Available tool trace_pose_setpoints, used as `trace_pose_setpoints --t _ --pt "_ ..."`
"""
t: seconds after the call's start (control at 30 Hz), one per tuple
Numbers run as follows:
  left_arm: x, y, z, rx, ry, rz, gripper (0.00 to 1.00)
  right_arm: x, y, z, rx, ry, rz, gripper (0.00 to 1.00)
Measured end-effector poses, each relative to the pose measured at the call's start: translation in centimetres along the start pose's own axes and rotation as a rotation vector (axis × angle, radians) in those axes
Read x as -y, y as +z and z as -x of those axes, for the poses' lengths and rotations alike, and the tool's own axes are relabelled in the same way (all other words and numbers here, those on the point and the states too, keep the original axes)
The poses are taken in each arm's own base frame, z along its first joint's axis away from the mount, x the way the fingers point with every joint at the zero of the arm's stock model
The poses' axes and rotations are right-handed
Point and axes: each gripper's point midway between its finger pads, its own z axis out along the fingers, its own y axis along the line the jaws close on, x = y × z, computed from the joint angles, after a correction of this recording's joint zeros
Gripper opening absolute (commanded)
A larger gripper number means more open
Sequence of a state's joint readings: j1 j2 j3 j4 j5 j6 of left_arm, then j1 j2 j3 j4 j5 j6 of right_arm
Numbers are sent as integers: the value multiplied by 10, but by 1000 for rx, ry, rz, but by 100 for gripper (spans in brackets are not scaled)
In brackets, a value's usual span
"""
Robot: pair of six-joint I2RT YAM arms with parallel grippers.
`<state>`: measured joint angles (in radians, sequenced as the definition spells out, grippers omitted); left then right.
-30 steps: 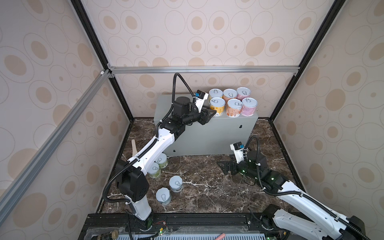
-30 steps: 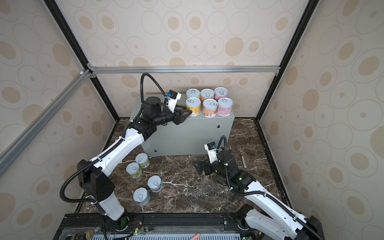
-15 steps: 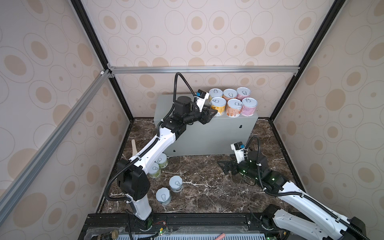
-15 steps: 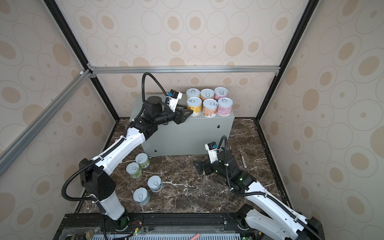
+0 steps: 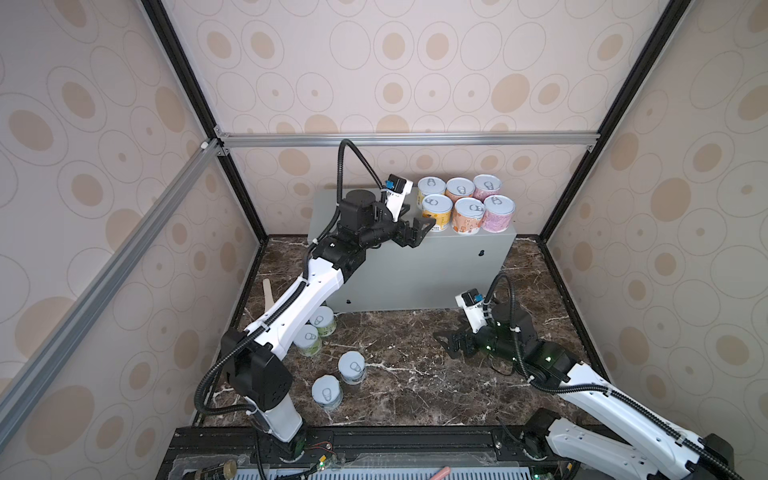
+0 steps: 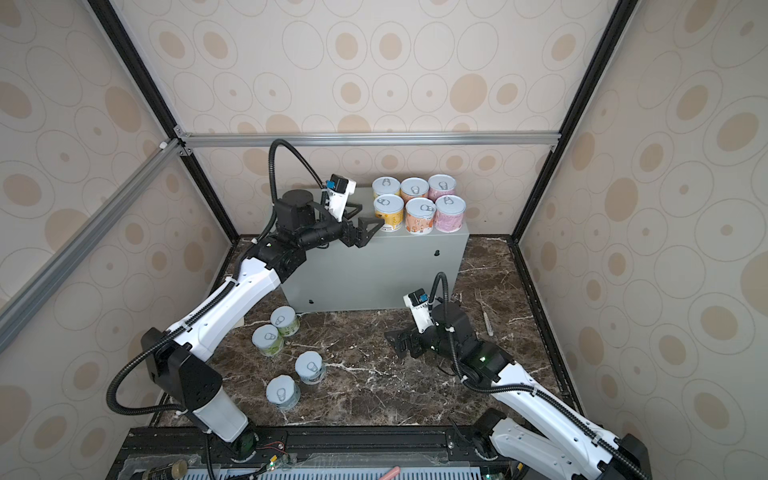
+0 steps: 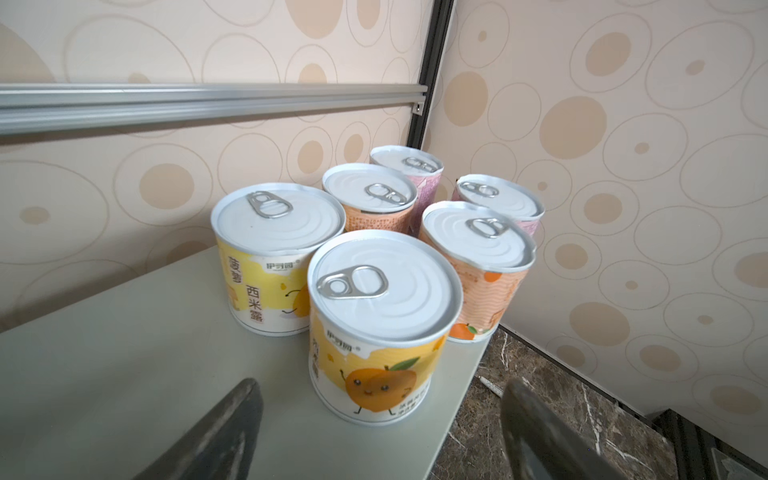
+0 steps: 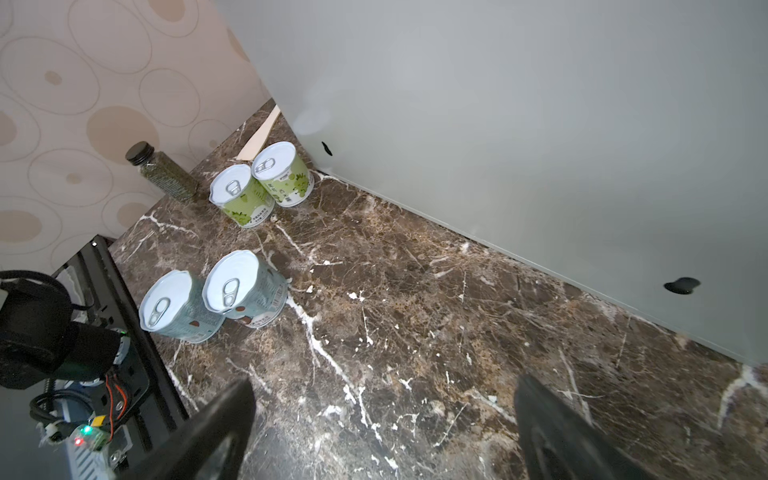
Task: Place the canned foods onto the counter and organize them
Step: 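Draw the left gripper back while the right lowers toward the table cans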
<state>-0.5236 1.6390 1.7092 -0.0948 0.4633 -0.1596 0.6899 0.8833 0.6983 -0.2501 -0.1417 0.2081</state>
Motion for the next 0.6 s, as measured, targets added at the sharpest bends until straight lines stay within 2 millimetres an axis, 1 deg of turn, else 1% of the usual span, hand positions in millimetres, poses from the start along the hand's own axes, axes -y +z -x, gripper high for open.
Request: trace_pose_setpoints --t 0.07,0.17,0.23,0.3,0.4,0.5,0.6 --pt "5 -15 11 26 10 10 98 -6 0 -2 -29 -24 0 99" --pt "12 -37 25 61 22 25 99 -16 -2 -3 -67 -53 -6 99" --pt "15 -51 28 73 26 40 99 -22 -5 -4 -89 -74 -11 99" --pt "17 -62 26 77 25 56 99 -29 -8 -5 -107 -97 -17 99" --pt "18 -78 15 64 16 81 99 -37 -12 -6 -140 -125 -30 99" --pt "16 -93 -6 29 -8 117 99 -44 -14 -8 -169 -148 -46 99" --pt "10 -109 -28 -15 -40 183 99 -49 -17 -13 -196 -166 -56 99"
